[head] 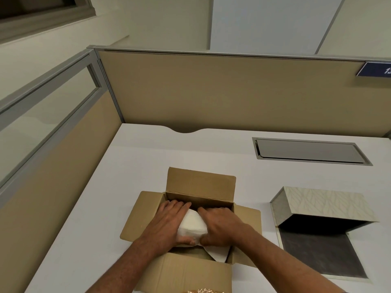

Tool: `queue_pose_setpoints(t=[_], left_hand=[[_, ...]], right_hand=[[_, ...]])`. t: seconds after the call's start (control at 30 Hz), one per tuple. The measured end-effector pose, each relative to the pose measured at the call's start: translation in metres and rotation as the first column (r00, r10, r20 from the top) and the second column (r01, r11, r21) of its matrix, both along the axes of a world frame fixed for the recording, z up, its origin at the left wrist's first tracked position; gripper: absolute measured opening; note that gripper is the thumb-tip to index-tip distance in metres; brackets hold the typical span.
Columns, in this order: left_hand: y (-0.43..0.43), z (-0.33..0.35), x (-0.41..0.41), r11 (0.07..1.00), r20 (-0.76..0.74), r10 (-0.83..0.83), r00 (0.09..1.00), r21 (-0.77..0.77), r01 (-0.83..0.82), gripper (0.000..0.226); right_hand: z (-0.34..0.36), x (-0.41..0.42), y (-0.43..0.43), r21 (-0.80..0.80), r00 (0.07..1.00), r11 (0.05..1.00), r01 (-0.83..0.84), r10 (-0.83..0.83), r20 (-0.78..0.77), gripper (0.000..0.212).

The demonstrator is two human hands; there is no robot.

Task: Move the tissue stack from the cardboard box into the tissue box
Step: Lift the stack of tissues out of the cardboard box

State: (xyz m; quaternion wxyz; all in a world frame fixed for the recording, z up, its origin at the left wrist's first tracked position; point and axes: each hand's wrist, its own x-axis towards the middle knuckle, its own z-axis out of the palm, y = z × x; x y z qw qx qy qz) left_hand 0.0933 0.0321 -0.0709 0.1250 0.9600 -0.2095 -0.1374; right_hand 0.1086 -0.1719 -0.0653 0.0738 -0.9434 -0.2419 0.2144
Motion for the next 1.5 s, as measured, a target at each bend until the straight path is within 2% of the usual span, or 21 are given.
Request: queue_pose_setpoints(t=[0.1, 0.23, 0.37, 0.5, 0.9, 1.13, 1.5], left_hand=[[-0.001, 0.000, 0.001, 0.999, 0.033, -0.025, 0.999, 0.038, 0.023, 0.107], [-0.001, 0.000, 0.005, 0.989, 0.060, -0.067, 0.996, 0.139, 0.058, 0.105], [0.000, 0.000, 0.008, 0.976, 0.096, -0.084, 0.992, 0.210, 0.062, 0.096], [-0.002, 0.000, 0.007, 0.972, 0.112, -0.034, 0.993, 0.235, 0.007, 0.081], [0.012, 0.001, -0.001, 0.999, 0.243, -0.042, 0.969, 0.011, 0.040, 0.069], [0.018, 0.006, -0.010, 0.998, 0.344, -0.023, 0.939, -0.044, 0.041, 0.069], [0.026, 0.013, -0.020, 0.980, 0.284, 0.129, 0.950, -0.183, -0.078, 0.082]], right_hand=[[-0.003, -0.011, -0.002, 0.029, 0.992, 0.999, -0.015, 0.011, 0.122, 0.074], [-0.007, -0.022, -0.006, 0.056, 0.980, 0.998, 0.005, -0.016, 0.200, 0.073], [-0.008, -0.027, -0.008, 0.071, 0.973, 0.997, 0.034, -0.049, 0.225, 0.074], [-0.004, -0.030, -0.009, 0.095, 0.968, 0.994, 0.057, -0.078, 0.240, 0.076], [-0.005, -0.035, -0.012, 0.266, 0.919, 0.957, 0.120, -0.208, 0.334, 0.064], [0.005, -0.034, -0.012, 0.306, 0.927, 0.943, 0.126, -0.222, 0.302, 0.065], [0.022, -0.026, -0.007, 0.264, 0.929, 0.957, 0.122, -0.203, 0.309, 0.066]])
